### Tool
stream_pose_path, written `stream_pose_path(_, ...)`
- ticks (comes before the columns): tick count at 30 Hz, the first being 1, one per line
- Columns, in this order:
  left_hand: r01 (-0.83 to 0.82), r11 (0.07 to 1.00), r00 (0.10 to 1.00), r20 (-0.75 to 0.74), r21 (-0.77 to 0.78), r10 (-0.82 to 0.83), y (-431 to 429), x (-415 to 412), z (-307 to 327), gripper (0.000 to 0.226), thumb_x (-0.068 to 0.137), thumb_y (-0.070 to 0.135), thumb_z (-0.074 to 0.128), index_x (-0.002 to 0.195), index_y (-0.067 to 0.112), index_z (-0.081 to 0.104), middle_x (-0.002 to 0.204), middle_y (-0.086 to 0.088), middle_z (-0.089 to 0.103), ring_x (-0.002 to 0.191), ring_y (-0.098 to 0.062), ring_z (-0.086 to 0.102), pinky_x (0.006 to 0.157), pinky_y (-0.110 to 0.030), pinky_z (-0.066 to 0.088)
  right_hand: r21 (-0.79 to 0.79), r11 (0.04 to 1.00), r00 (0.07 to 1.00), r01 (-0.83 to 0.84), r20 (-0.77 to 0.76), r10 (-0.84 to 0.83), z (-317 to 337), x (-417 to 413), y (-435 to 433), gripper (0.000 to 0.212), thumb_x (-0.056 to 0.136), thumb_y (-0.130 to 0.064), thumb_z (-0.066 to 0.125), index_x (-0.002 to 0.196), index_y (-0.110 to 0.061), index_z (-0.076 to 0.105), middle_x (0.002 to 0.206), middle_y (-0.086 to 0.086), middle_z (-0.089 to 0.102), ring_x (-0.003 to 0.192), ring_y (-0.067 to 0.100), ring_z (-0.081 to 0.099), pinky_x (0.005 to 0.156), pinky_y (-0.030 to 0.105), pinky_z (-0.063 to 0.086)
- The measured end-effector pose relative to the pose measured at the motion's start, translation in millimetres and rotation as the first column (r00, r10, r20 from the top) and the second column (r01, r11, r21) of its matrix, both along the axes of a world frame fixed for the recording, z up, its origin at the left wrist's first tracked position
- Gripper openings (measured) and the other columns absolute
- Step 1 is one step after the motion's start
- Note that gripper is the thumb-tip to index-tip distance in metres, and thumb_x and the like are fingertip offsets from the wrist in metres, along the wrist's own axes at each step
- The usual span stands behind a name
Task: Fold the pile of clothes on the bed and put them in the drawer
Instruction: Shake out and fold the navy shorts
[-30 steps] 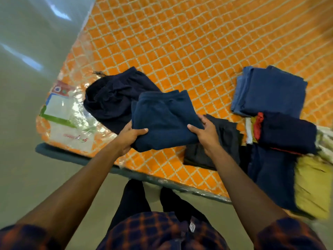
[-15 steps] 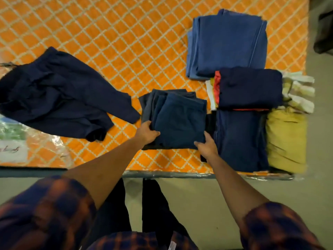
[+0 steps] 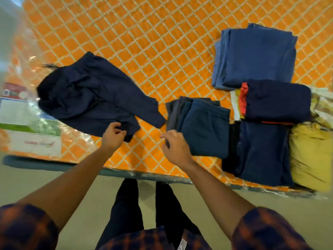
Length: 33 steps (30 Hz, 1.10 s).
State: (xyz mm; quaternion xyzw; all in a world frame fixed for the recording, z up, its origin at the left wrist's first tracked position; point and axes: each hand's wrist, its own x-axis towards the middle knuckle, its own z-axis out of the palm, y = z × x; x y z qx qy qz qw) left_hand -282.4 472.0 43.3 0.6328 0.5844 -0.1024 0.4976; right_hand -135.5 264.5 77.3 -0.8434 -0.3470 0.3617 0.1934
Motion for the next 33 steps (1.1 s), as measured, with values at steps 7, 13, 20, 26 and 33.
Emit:
stream_pose_path(7,-0.328,0.942,0.944,-0.009,0.073,0.330,102,-100,-14,0.049,0.092,0.016,0.068,0.135,0.009,0.044,0.112,-0.011,0.059,0.103,-0.032,0.061,0.080,-0.036,0.045,-0.111,0.902,0.906,-0.418,0.023,0.422,-46,-59,174,0.080,0.086,-0.040,0.072,0.155,-0.032,0.031,0.162,0.006,0.025,0.145,0.033,0.027,0.111,0.052,0.039)
stream_pose_path(13,-0.502,0.864,0.856,0.121,-0.039,0.503,183,-124,-45,0.061,0.094,0.018,0.067,0.144,0.013,0.032,0.117,-0.015,0.061,0.094,-0.025,0.062,0.082,-0.038,0.052,-0.351,0.786,0.842,-0.509,-0.014,0.539,-84,-93,257,0.096,0.089,-0.029,0.073,0.161,-0.027,0.009,0.148,0.014,0.034,0.120,0.041,0.051,0.085,0.044,0.049)
stream_pose_path(20,-0.474,0.879,0.869,0.140,-0.043,0.475,209,-141,-50,0.084,0.084,0.029,0.080,0.150,0.027,0.027,0.136,-0.009,0.050,0.117,-0.024,0.054,0.105,-0.040,0.047,-0.276,0.865,0.873,-0.419,-0.382,0.302,-72,-183,184,0.078,0.082,-0.018,0.070,0.146,-0.029,0.027,0.111,0.012,0.065,0.100,0.036,0.065,0.079,0.041,0.053)
stream_pose_path(26,0.273,0.813,0.962,-0.160,0.514,-0.222,192,-169,-51,0.064,0.076,0.039,0.076,0.131,0.023,0.050,0.134,-0.013,0.045,0.119,-0.037,0.047,0.095,-0.051,0.046,0.043,0.986,0.987,-0.162,0.005,0.162,-77,-149,229,0.020,0.088,-0.027,0.068,0.108,-0.025,0.068,0.090,-0.003,0.066,0.089,0.025,0.066,0.077,0.040,0.055)
stream_pose_path(33,0.575,0.689,0.801,-0.478,0.441,-0.361,189,-165,-49,0.033,0.081,0.025,0.061,0.112,0.017,0.054,0.116,-0.007,0.058,0.112,-0.035,0.046,0.084,-0.047,0.036,-0.190,0.799,0.777,-0.570,0.192,0.600,-56,-59,393,0.069,0.087,-0.012,0.058,0.152,-0.028,0.041,0.144,0.005,0.054,0.134,0.035,0.040,0.106,0.053,0.036)
